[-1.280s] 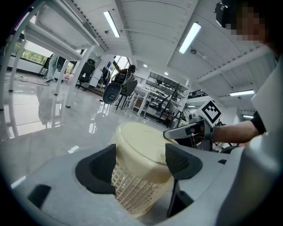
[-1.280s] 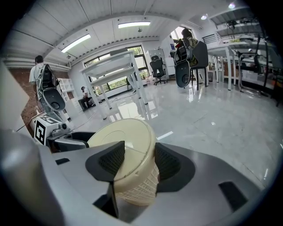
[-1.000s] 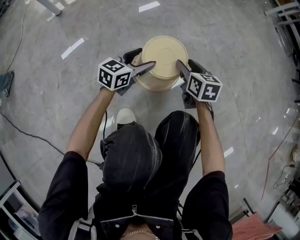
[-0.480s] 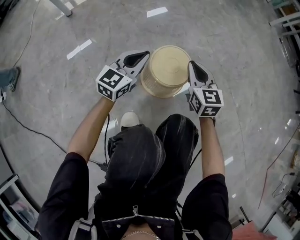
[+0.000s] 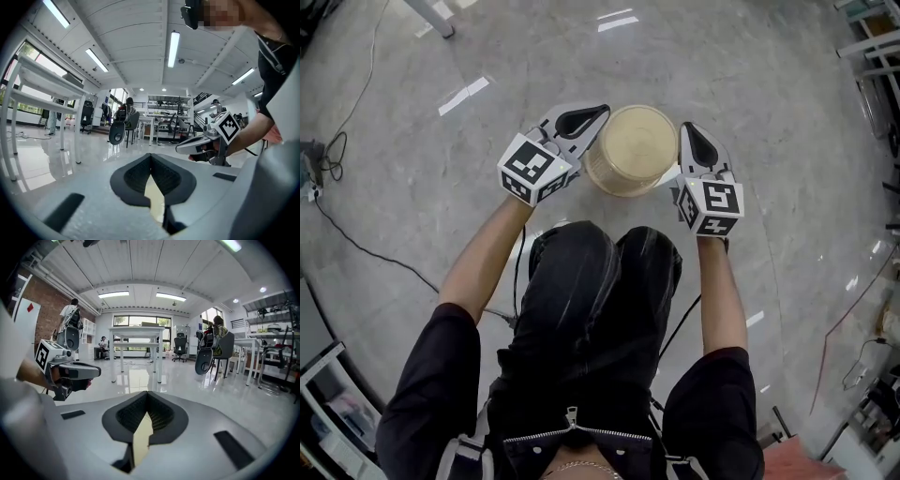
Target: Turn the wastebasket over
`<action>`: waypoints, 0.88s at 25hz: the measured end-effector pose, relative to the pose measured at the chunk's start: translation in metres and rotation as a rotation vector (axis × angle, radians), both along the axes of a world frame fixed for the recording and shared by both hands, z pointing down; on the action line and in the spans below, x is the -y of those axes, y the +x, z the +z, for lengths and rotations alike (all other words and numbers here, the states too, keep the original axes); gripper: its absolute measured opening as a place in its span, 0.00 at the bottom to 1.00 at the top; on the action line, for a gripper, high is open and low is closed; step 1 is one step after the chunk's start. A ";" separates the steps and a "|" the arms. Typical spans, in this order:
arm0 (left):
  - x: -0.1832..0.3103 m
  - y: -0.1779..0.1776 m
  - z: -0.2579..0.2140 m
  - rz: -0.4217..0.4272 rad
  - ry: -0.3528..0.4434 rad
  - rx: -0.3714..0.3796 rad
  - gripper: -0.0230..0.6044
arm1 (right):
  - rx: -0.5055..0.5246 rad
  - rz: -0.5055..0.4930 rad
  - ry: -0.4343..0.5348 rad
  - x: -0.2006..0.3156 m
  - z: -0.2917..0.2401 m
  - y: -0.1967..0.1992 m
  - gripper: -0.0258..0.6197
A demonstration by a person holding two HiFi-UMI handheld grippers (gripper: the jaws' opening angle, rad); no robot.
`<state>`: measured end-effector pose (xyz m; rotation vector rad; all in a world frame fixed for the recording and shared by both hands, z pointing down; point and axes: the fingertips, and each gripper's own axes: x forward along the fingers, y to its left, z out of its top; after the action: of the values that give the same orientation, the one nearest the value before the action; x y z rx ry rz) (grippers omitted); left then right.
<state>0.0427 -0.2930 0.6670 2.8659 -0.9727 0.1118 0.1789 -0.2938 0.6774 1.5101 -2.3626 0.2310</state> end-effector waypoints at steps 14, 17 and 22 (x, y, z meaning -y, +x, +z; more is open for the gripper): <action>-0.021 0.002 -0.339 0.031 -0.067 -0.057 0.04 | 0.048 0.074 -0.058 -0.043 -0.333 -0.020 0.06; -0.033 0.002 -0.421 0.025 -0.059 -0.070 0.04 | 0.078 0.098 -0.042 -0.056 -0.415 -0.027 0.06; -0.053 0.008 -0.520 -0.008 -0.081 -0.082 0.04 | 0.119 0.139 -0.011 -0.079 -0.524 -0.028 0.06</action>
<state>0.0504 -0.2396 0.1471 2.7691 -0.9417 0.0313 0.1507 -0.2150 0.1538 1.7011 -2.3430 0.3767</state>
